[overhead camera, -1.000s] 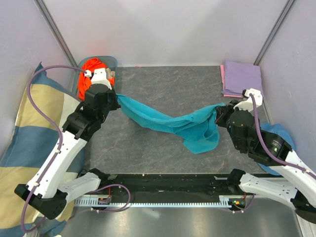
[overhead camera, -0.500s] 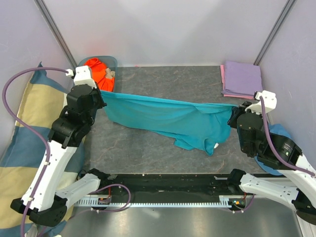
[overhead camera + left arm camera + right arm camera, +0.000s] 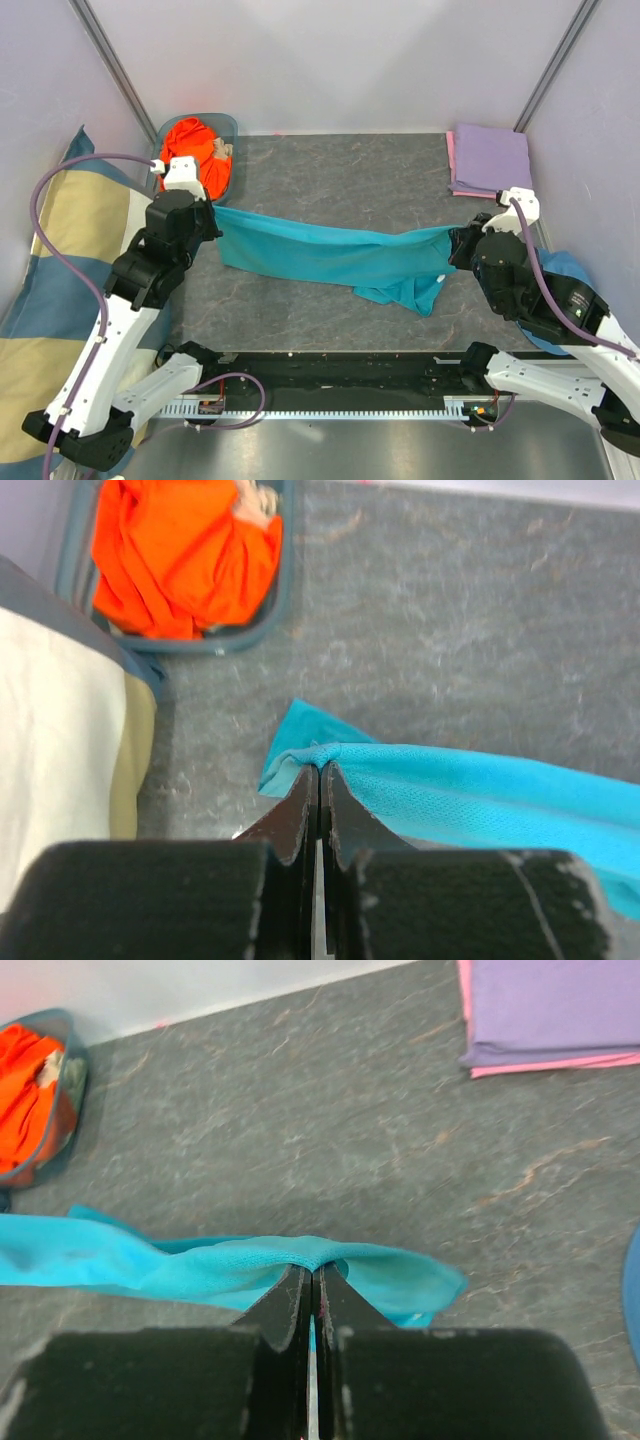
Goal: Fold and stack the t-shirts
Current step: Flatten out the tshirt
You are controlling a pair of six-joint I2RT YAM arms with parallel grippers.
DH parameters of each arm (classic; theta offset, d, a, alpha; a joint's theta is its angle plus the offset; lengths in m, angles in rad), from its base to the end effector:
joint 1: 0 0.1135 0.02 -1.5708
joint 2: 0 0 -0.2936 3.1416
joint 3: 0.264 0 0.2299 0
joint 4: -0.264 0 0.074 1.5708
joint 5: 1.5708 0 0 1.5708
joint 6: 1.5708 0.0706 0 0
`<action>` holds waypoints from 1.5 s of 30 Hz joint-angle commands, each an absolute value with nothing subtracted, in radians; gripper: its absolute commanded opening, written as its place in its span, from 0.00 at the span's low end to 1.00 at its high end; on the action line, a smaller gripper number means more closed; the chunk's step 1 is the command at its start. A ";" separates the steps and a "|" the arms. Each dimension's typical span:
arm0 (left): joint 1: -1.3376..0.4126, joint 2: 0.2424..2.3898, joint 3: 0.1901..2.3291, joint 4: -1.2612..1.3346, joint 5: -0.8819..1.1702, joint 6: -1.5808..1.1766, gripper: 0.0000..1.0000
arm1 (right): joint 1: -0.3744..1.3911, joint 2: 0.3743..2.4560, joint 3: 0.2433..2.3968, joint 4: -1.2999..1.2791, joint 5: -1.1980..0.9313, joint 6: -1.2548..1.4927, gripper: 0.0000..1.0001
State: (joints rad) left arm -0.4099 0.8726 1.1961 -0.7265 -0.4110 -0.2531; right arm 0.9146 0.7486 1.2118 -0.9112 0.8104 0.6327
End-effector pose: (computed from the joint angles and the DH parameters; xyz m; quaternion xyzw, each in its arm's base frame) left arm 0.1490 -0.0340 0.4114 -0.0482 0.8231 -0.0147 0.5657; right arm 0.0937 0.0379 0.4130 0.0985 0.7997 0.1032 0.5832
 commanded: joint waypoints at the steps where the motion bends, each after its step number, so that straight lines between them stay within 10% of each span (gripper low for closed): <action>1: -0.403 0.867 1.163 -0.706 -0.365 -0.284 0.02 | 0.917 0.742 1.212 -0.894 0.745 0.655 0.00; 14: -0.403 1.130 1.365 -0.491 -0.385 -0.186 0.02 | 0.902 0.969 1.255 -0.565 1.095 0.321 0.00; 26: -0.377 1.364 1.831 -0.540 -0.342 -0.126 0.02 | 0.574 1.336 1.730 -0.426 0.753 0.019 0.00; 45: -0.377 0.801 1.520 -0.834 -0.103 -0.320 0.02 | 0.566 0.970 1.787 -0.754 0.443 0.187 0.00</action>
State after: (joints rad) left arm -0.3809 0.9524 1.4658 -0.7258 -0.2127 -0.2157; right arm 0.5671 1.0782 1.6257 -0.6659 0.5041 0.1509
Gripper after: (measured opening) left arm 0.033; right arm 0.010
